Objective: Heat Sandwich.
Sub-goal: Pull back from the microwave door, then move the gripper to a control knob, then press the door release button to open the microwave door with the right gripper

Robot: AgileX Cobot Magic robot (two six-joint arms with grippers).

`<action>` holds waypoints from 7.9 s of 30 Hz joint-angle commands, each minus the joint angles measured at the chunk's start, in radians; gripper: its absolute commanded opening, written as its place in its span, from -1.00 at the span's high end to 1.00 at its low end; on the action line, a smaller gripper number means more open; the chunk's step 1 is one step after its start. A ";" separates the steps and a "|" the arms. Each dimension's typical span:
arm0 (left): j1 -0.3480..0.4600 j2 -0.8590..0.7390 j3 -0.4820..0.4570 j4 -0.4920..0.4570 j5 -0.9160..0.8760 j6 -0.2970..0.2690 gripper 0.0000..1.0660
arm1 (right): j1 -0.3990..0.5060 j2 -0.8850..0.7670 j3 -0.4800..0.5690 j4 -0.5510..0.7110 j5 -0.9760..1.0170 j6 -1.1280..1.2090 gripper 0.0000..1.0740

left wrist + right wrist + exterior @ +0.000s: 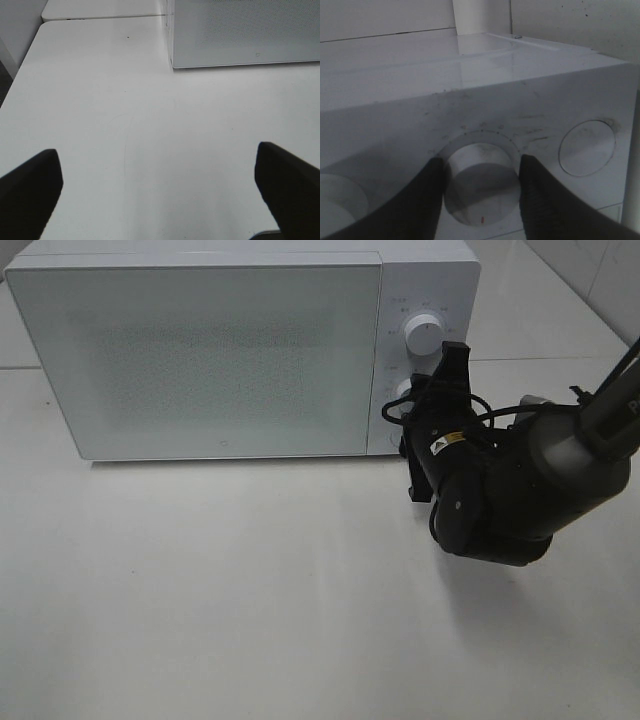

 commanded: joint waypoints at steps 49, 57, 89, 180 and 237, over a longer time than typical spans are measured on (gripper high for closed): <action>0.004 -0.026 0.002 -0.004 -0.008 -0.001 -0.87 | 0.002 -0.012 -0.011 -0.045 -0.037 -0.083 -0.41; 0.004 -0.026 0.002 -0.004 -0.008 -0.001 -0.87 | 0.003 -0.046 0.048 -0.086 0.007 -0.082 -0.41; 0.004 -0.026 0.002 -0.004 -0.008 -0.001 -0.87 | 0.001 -0.472 0.248 -0.194 0.634 -0.948 -0.41; 0.004 -0.026 0.002 -0.004 -0.008 -0.001 -0.87 | -0.422 -1.994 0.264 -0.669 2.216 -1.316 -0.41; 0.004 -0.023 0.002 -0.004 -0.008 -0.001 -0.87 | -0.498 -1.738 0.248 -0.632 1.867 -1.371 -0.41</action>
